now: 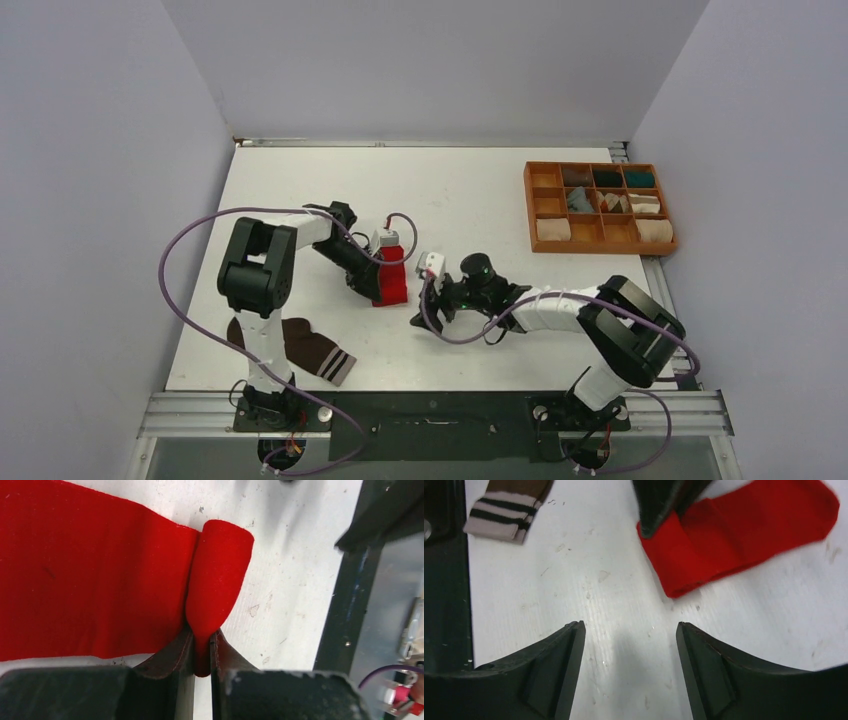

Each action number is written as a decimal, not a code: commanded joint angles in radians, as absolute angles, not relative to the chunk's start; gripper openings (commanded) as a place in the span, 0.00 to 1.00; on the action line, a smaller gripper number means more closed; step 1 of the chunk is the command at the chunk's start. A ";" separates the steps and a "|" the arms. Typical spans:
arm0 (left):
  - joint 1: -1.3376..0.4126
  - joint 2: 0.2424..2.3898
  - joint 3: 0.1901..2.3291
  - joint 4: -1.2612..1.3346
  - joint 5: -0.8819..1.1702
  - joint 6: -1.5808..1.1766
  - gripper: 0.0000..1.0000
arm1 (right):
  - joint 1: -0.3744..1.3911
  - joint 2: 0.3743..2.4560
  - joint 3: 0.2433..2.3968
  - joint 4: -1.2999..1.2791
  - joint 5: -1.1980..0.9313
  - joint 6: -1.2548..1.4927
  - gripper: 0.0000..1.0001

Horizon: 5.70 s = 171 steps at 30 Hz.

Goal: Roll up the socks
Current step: Roll the sock at the center of the board.

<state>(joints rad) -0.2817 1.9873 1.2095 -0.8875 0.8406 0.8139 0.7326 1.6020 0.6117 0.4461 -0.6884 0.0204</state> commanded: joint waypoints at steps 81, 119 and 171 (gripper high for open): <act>-0.484 1.920 1.195 -1.018 0.601 0.888 0.00 | 0.592 2.056 1.133 0.205 -0.651 0.438 0.50; -0.338 2.201 1.414 -1.150 0.708 0.809 0.00 | 0.596 1.614 0.759 0.316 -0.636 0.083 0.56; -0.434 1.574 0.895 -0.482 0.570 1.118 0.64 | 0.681 2.203 1.103 0.126 -1.040 0.245 0.07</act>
